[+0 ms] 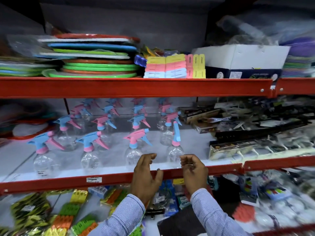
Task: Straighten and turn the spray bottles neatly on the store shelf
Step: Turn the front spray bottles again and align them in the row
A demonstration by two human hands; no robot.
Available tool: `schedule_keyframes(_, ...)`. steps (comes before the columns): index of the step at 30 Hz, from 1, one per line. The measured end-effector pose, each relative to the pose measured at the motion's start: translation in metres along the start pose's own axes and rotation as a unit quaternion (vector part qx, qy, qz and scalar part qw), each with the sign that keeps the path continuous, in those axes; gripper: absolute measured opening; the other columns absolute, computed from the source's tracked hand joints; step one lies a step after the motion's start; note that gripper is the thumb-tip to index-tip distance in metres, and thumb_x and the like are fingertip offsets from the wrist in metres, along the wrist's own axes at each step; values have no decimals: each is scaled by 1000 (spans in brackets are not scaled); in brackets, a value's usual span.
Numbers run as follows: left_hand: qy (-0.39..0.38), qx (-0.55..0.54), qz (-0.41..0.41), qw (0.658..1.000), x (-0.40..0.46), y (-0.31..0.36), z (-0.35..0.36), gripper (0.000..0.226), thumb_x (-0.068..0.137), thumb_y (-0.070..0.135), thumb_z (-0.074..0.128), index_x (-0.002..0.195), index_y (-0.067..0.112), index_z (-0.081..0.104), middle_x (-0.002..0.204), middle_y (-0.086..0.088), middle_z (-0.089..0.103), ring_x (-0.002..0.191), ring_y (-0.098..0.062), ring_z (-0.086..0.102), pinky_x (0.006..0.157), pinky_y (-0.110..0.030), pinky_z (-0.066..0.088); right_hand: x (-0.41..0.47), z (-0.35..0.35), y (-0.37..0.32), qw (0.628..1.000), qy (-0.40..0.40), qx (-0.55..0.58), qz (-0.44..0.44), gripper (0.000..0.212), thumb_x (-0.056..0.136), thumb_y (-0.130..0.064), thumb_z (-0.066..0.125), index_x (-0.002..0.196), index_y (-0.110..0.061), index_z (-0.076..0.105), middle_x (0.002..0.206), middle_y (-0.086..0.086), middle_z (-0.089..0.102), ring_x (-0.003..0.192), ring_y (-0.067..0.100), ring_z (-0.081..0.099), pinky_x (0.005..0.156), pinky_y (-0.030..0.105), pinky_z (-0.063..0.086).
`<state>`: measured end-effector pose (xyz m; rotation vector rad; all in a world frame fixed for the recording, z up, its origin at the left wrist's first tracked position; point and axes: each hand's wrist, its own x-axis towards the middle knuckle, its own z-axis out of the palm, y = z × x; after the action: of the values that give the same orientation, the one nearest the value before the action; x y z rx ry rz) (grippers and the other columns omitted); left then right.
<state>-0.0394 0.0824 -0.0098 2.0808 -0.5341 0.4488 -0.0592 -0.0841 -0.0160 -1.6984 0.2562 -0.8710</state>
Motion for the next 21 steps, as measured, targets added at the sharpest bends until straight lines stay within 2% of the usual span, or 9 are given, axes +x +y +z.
schedule_keyframes(2,-31,-13,-19,999,3,7,15,58,75,28,61,129,25,40,124,5,52,106,-10,53,94,-31,48,11,-9,6,1000,12,-15,3,35,74,11,54,83,-20,67,81,0,72,71,9,64,62,9,48)
schedule_keyframes(4,-45,-19,-51,997,7,15,28,62,74,29,64,128,25,35,126,5,50,109,-13,53,96,-34,49,26,-13,16,999,-15,-29,15,38,70,12,52,92,-18,63,93,4,69,82,19,64,67,13,49)
schedule_keyframes(8,-30,-8,-104,994,13,28,48,55,73,31,66,120,23,37,125,1,48,110,-17,54,95,-38,50,58,-11,28,980,-170,-60,79,51,76,9,51,122,-14,49,125,8,57,107,25,58,90,32,49)
schedule_keyframes(11,-13,17,-107,994,14,38,59,46,73,29,64,114,25,43,118,1,44,105,-17,53,93,-35,49,76,-7,30,956,-270,-85,83,63,78,9,48,136,-15,39,135,7,51,122,25,52,104,34,42)
schedule_keyframes(15,4,42,-112,993,11,49,71,44,76,27,64,117,24,47,116,2,42,106,-17,53,91,-28,45,90,-5,31,929,-347,-123,42,69,71,8,42,133,-23,46,130,-2,59,117,18,56,94,21,41)
schedule_keyframes(17,9,47,-115,992,10,51,75,47,77,26,64,121,21,48,117,2,43,108,-18,54,92,-27,44,90,-9,33,927,-357,-111,37,69,70,10,42,130,-23,50,126,-2,61,112,17,58,91,24,46)
schedule_keyframes(19,10,47,-123,991,12,52,75,50,77,25,64,123,19,48,120,0,46,110,-19,54,94,-29,45,89,-13,34,932,-351,-75,56,65,73,12,41,129,-19,51,127,2,60,112,18,59,92,34,52)
schedule_keyframes(21,6,52,-133,990,15,51,73,54,77,25,64,127,17,47,123,-3,47,112,-21,55,96,-32,46,87,-16,34,937,-337,-50,78,60,76,14,41,128,-15,50,126,5,59,110,19,59,93,34,51)
